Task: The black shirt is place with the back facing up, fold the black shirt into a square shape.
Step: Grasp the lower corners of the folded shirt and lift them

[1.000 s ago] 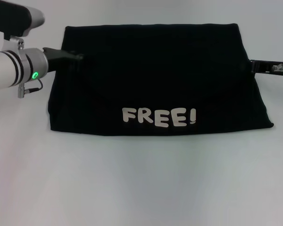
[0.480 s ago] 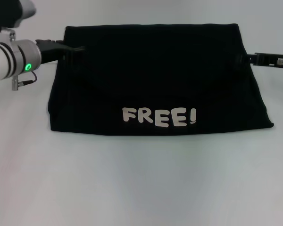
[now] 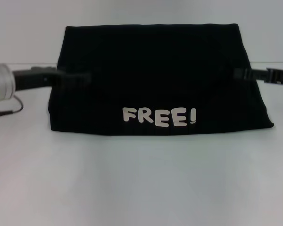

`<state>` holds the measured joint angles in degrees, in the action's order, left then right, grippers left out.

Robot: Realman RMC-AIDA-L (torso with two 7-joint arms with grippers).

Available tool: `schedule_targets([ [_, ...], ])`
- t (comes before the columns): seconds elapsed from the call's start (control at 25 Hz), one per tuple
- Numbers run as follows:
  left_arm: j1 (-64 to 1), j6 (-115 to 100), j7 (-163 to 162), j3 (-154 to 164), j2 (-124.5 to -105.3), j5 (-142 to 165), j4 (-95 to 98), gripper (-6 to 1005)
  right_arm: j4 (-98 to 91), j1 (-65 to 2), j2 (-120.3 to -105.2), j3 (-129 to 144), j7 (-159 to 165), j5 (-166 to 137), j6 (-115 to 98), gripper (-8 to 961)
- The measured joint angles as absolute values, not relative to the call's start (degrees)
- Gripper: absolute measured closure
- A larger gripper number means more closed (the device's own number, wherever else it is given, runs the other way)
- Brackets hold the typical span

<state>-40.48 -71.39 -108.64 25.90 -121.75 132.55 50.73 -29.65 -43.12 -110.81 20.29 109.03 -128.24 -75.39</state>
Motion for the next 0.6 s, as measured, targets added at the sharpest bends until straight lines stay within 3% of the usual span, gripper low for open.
schedule_targets([
  [0.28, -32.9, -71.1, -106.8, 30.8, -122.53, 133.6, 52.4, 80, -29.9, -41.6, -111.90, 22.8, 108.9, -128.2, -74.8, 192],
  [0.6, -29.9, -67.1, -104.8, 30.8, -123.19, 136.0, 51.2, 93, -30.0, -42.4, -112.40, 22.9, 109.6, -128.0, -73.0, 190],
])
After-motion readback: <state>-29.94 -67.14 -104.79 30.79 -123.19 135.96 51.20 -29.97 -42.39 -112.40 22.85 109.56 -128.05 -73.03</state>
